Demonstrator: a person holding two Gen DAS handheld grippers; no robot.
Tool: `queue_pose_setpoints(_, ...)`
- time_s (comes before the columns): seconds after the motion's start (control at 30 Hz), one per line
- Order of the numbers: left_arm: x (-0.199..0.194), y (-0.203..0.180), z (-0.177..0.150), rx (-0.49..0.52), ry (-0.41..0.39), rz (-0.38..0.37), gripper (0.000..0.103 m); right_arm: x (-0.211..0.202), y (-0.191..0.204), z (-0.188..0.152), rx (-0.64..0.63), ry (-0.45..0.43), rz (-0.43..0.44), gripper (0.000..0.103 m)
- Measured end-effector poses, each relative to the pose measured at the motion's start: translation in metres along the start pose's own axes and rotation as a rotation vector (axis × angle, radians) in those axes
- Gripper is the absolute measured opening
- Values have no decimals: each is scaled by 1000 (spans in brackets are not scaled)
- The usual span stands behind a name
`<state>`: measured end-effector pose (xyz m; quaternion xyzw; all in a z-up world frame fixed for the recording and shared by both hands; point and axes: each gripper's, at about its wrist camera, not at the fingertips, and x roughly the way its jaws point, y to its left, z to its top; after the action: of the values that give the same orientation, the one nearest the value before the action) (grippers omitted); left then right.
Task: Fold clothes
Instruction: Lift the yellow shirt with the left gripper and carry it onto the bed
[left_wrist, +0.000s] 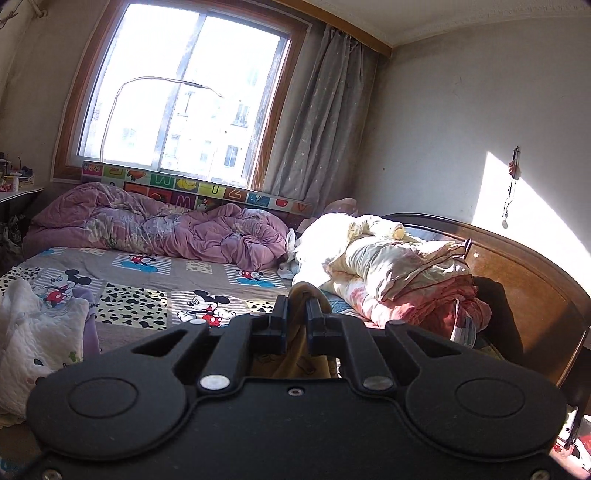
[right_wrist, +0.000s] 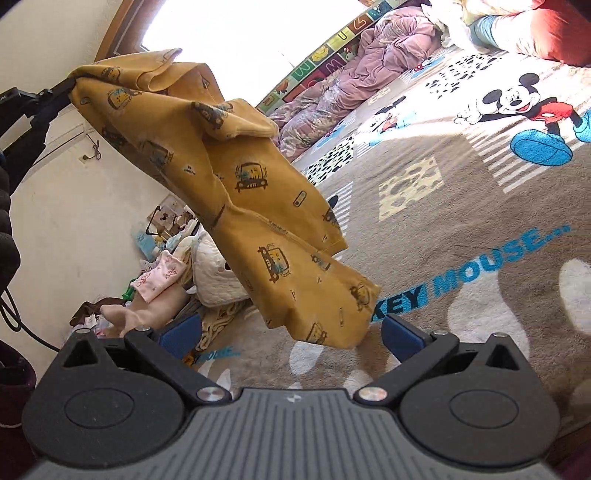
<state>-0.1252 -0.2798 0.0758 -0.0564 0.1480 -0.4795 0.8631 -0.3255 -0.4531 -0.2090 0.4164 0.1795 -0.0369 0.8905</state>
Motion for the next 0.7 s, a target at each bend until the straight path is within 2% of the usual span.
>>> queue_pose_setpoints(0.13,21,-7,-23,-27,78,-11,7,-14,-5,-2,-23,-33,-53,103)
queue_pose_setpoints(0.3,67,15,-91,-103,251,36,7,-19,-17,-12,-75,-28,-162,103)
queue_pose_setpoints(0.43,104,48,-146,-152,390,105,7,-11,-24,-24,-123,2,-255,103)
queue_pose_setpoints(0.6,131,91,-180,-165,446,208,8,9,-21,-36,-215,58,-328,98)
queue_pose_setpoints(0.63,132,100,-183,-168,460,222,11,13,-18,-39,-244,70,-332,97)
queue_pose_setpoints(0.7,127,118,-188,-192,480,225,25,21,-12,-44,-303,94,-341,90)
